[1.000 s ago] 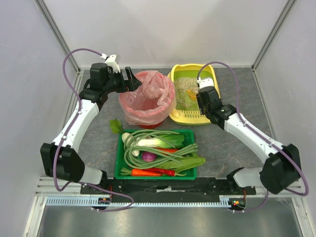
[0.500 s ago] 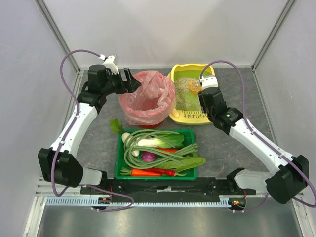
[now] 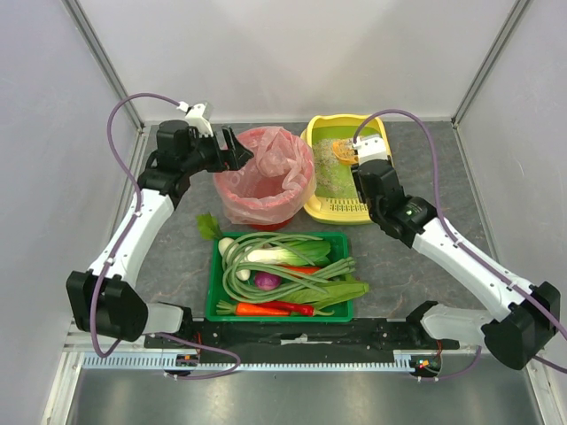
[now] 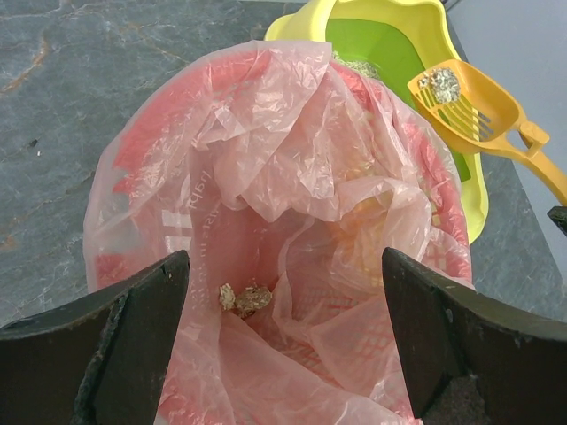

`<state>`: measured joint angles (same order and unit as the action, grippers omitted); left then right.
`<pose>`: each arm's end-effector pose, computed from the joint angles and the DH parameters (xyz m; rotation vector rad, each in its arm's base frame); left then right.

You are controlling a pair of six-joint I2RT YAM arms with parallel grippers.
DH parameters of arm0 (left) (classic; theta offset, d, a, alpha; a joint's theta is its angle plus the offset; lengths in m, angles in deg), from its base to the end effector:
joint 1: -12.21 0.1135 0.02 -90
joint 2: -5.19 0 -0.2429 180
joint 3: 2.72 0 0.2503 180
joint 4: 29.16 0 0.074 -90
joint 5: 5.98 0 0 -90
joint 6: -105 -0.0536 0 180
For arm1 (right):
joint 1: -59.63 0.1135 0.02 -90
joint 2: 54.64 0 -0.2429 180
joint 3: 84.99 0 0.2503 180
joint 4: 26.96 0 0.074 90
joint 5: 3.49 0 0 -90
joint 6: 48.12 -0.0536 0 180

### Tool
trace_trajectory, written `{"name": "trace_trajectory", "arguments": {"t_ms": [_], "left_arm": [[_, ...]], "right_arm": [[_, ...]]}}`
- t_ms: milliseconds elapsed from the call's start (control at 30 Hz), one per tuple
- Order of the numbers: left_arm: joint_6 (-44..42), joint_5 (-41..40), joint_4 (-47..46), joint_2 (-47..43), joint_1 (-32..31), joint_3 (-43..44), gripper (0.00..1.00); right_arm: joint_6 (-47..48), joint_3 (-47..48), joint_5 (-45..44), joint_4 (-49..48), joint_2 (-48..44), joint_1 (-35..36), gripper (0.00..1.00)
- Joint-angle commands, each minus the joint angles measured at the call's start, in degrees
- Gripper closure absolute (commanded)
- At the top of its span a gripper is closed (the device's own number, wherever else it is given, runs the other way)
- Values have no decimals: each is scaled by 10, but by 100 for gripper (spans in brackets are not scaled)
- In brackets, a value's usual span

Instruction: Clean the litter box

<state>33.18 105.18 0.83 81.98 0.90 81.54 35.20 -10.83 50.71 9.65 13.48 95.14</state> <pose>0.3171 -0.0831 0.3350 0.1283 1.9976 -0.6965 0.2458 0.1368 0.3055 -0.1385 1.9961 -0.1888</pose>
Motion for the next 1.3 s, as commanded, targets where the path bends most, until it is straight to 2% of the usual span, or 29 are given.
{"name": "trace_trajectory", "arguments": {"t_ms": [0, 100, 200, 300, 400, 500, 600, 700, 767, 833, 967, 1067, 1133, 1200, 1267], "left_arm": [[-2, 12, -26, -24, 3, -1, 5], [-2, 5, -28, -33, 3, -6, 5], [-4, 8, -30, -35, 4, -11, 5], [-2, 12, -29, -35, 3, -13, 5], [1, 5, -31, -41, 3, -15, 5], [-2, 5, -34, -45, 4, -22, 5], [-5, 10, -31, -41, 3, -18, 5], [-2, 6, -33, -44, 3, -17, 5], [-1, 5, -35, -45, 4, -21, 5], [-4, 11, -35, -43, 4, -21, 5], [-3, 6, -34, -40, 3, -17, 5], [-2, 7, -37, -40, 3, -17, 5], [-4, 7, -35, -39, 3, -17, 5], [-6, 1, -34, -39, 3, -17, 5], [-4, -2, -36, -41, 3, -17, 5]], "right_arm": [[-10, 38, -16, -25, 13, 32, 100], [13, 15, -74, -41, -11, 33, 100], [39, -14, -54, -61, -33, 31, 100], [20, 18, -31, -51, -12, 40, 100], [20, 3, -89, -59, -41, 36, 100], [26, -32, -63, -78, -62, 3, 100], [2, -6, -12, -69, -41, 10, 100], [-11, -30, -55, -88, -60, 10, 100], [10, -44, -37, -116, -71, 3, 100], [15, -18, -3, -89, -55, 9, 100], [19, -17, -51, -95, -42, 11, 100], [26, -15, 16, -102, -41, 12, 100], [28, 4, -10, -69, -20, 18, 100], [32, -18, -58, -79, -26, 11, 100], [26, -26, -16, -108, -39, -10, 100]]}}
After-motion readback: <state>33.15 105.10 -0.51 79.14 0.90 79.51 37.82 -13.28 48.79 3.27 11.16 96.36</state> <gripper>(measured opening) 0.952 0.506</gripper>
